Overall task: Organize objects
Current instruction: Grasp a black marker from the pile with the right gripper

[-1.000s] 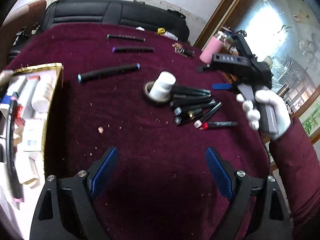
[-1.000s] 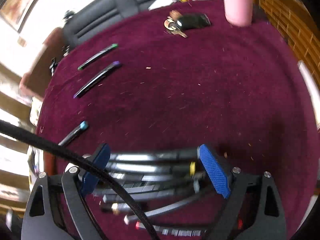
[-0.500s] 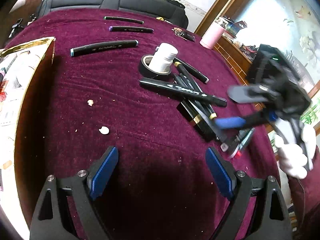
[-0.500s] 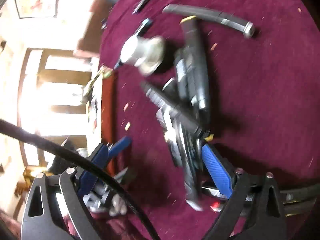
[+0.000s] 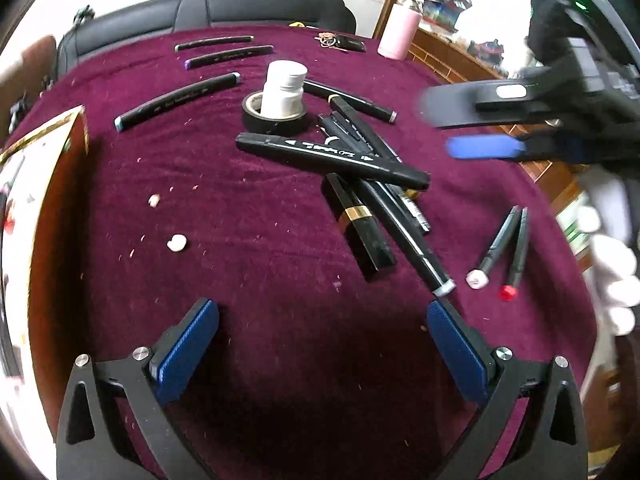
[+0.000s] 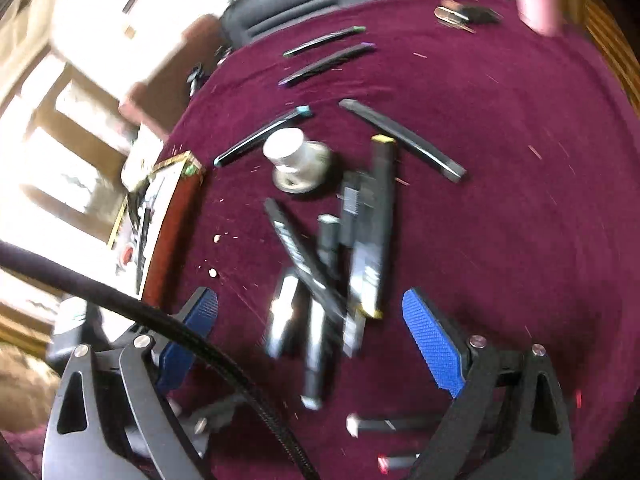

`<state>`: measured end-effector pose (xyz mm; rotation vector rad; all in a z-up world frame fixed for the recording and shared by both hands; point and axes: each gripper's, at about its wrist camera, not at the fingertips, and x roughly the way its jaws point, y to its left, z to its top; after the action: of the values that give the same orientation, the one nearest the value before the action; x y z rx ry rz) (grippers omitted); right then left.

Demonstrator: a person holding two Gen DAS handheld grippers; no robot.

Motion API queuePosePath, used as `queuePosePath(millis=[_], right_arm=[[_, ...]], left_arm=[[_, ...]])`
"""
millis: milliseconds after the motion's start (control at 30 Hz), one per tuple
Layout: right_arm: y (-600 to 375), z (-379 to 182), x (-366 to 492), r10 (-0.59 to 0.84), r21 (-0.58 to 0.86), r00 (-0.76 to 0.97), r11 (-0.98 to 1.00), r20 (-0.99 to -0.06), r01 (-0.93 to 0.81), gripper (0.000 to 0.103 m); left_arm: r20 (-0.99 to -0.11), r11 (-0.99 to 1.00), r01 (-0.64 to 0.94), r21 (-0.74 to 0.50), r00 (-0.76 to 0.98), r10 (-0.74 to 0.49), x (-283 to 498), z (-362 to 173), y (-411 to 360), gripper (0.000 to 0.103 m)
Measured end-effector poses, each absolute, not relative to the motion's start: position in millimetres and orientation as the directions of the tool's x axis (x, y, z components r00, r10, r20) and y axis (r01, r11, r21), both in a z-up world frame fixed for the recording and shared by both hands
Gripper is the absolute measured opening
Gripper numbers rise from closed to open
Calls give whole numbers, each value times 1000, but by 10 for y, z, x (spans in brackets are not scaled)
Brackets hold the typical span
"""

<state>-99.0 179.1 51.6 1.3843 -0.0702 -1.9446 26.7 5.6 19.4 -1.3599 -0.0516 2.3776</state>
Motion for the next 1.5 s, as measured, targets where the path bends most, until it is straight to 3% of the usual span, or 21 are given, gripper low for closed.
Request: queuePosePath(millis=[100,167,400,467,633,667,733,1033,1400,1500], right_arm=[[1364,484,-1060,-513,327,-153,-721,-844,611,80],[1067,383,-1119,-472,284,-139,-713,-871,641,61],[699,71,-1164,-277,55,-221,-730,-935,682,36],[729,105,-1144,-277,56,-227,-739,-934,672,23],[1096,328,-1147,-359,147,-236,-775,-903,614,23],[1210,382,-1120,-303,159,-319,-900,-898,405,23],[1488,449,-1048,-338,209,-336,-907,-879,366,23],[1276,385,-1071,-500,362,-267,-827,-824,431,26],[577,38,-1291,-202,27,-343,-891,-917,453,24],[623,56,-1260,-187,13,-354,-897,-916,442,14]], left_arm=[[-820,-930,-295,-219,-460,339,334,255,-101,101],[-821,-935,-270,-228,-463,334,365,280,-200,101],[-805,-925,-267,-269,-466,368,433,359,-305,101],[-800,-924,-271,-271,-470,373,414,379,-295,101],[-797,-925,-264,-274,-476,372,318,409,-286,101],[-795,-926,-265,-270,-481,369,296,414,-268,101],[-796,-929,-272,-252,-487,359,255,421,-217,101],[-794,-938,-242,-247,-504,339,217,516,-170,101],[-794,-943,-199,-267,-509,332,370,536,-406,101],[-787,-941,-193,-279,-515,339,349,517,-428,101]])
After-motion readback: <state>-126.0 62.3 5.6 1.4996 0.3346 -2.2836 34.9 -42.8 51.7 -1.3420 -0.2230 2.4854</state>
